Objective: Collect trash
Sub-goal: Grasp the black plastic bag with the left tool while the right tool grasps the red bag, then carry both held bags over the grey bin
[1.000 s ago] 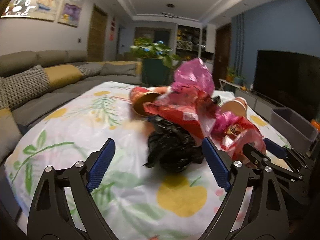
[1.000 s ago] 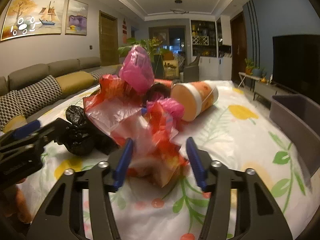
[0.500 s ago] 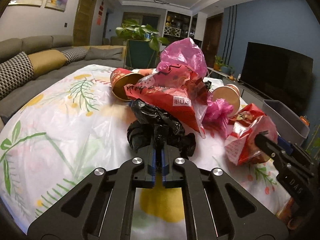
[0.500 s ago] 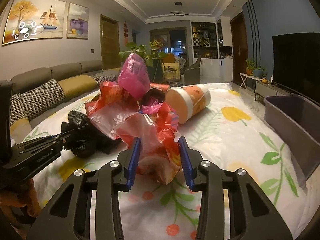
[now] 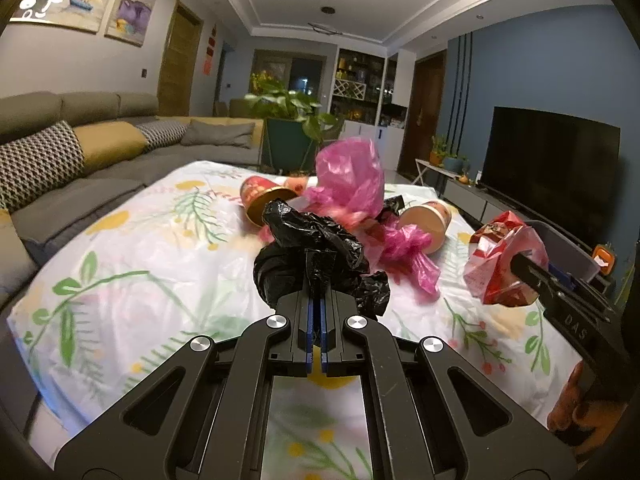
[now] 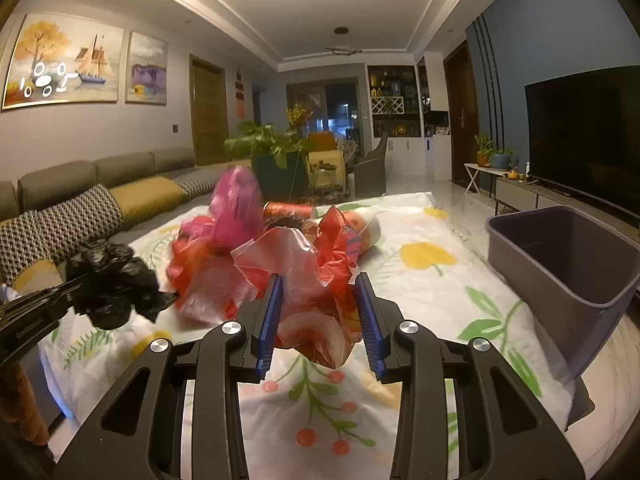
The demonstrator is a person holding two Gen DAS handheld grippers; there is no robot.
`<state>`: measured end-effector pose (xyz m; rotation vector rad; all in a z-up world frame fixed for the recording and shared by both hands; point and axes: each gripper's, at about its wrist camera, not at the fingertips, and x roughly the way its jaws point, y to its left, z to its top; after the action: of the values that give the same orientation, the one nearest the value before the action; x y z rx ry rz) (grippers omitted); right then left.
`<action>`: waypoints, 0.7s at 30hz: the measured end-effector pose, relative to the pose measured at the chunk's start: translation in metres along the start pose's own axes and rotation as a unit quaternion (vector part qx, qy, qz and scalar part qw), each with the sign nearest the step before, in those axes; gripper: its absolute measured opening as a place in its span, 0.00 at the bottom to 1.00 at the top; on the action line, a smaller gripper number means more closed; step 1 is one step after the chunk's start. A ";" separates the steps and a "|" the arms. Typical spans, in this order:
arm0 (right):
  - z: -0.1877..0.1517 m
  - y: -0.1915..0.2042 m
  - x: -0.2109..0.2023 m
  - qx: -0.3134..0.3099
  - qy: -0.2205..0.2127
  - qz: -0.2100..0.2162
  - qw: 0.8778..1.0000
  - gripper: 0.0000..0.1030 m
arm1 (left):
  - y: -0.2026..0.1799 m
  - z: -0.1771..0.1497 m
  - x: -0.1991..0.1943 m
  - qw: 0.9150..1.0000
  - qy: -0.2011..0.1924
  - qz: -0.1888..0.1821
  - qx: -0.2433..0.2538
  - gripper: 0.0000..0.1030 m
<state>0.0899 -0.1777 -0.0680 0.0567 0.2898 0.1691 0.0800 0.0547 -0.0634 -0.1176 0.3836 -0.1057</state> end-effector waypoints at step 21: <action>0.037 -0.071 -0.048 0.037 -0.057 -0.070 0.995 0.36 | -0.095 0.047 0.006 0.994 -0.044 -0.086 0.058 0.01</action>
<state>0.0667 -0.2572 -0.0254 0.1197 0.1846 0.0153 0.0955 -0.0354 -0.0090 -0.0397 0.2775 -0.2911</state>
